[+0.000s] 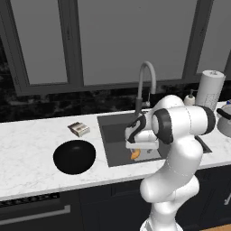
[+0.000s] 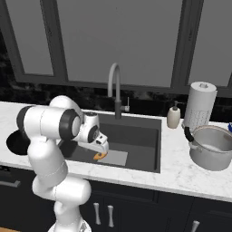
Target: Pick the potato from the sink and place it in the bowl. Then pick the bowl and place it in the microwave. Then close the microwave door and press the start button.
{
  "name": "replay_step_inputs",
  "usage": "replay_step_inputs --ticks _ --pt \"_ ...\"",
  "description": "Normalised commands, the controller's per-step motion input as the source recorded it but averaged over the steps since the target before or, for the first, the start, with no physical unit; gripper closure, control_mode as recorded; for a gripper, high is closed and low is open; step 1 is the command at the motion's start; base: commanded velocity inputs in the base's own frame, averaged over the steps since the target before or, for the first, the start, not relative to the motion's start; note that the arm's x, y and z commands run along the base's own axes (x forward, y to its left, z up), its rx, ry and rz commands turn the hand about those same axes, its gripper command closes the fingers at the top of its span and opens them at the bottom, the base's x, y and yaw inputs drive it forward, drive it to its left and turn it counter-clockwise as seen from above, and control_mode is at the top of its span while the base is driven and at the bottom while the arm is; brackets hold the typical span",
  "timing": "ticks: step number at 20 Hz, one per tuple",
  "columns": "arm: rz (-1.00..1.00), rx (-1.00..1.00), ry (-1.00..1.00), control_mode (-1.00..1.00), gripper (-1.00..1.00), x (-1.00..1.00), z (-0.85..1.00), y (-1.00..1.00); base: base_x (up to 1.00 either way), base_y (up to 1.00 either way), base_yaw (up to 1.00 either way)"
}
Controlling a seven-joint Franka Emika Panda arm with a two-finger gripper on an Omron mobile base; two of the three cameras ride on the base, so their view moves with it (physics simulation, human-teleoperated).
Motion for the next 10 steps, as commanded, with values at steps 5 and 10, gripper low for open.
replay_step_inputs --ticks 5,10 --pt "-0.01 0.00 0.00 -1.00 -1.00 0.32 -0.34 0.00 0.00 0.00 0.00" --pt "0.00 0.00 0.00 -1.00 -1.00 0.30 -0.43 0.00 0.00 0.00 0.00"
